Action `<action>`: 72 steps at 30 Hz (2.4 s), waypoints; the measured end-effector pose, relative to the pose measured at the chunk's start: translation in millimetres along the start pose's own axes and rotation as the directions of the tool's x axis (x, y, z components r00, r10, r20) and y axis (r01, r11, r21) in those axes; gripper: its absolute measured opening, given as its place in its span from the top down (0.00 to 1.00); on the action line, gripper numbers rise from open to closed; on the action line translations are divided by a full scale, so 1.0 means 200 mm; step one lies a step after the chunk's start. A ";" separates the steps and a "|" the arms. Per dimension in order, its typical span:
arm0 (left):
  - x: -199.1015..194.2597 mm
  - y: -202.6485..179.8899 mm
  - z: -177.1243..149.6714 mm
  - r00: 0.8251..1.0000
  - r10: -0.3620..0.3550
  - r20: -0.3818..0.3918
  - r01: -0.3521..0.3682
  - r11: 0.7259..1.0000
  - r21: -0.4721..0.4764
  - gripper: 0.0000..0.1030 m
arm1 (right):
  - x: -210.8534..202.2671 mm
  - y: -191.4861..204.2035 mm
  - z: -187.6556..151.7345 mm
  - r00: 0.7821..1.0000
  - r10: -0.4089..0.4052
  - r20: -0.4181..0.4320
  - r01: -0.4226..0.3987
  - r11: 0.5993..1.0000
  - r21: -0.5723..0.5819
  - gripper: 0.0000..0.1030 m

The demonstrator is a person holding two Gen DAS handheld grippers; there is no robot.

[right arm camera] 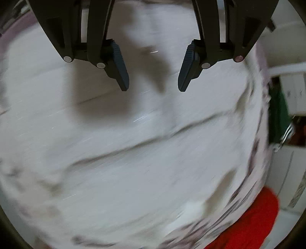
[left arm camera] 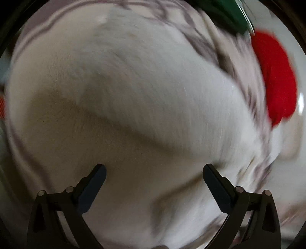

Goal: Fold large clothes

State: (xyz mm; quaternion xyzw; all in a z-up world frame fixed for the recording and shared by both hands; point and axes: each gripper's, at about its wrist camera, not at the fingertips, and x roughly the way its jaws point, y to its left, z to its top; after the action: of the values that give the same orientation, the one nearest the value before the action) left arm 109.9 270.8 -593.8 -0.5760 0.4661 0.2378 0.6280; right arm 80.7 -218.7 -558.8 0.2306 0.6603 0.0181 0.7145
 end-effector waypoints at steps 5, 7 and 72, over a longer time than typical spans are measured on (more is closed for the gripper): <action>0.02 0.04 0.21 0.985 -0.075 0.158 0.100 0.983 -0.157 0.40 | 0.11 0.15 -0.10 1.000 -0.009 0.030 0.011 0.999 -0.049 0.39; 0.02 0.02 0.30 0.979 -0.063 0.194 0.097 0.980 -0.172 0.70 | 0.09 0.18 -0.10 0.999 -0.014 0.031 0.016 0.998 -0.062 0.39; 0.41 -1.85 -0.67 0.807 0.206 0.554 -0.589 0.363 0.722 0.11 | -0.38 -0.80 1.09 0.969 0.239 -0.061 -0.226 0.959 0.170 0.62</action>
State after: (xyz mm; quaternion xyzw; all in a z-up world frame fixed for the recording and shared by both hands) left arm 414.4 41.5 -466.3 0.0156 0.5191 0.2185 0.8262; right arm 234.0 -454.2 -539.8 0.3628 0.6564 0.0577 0.6589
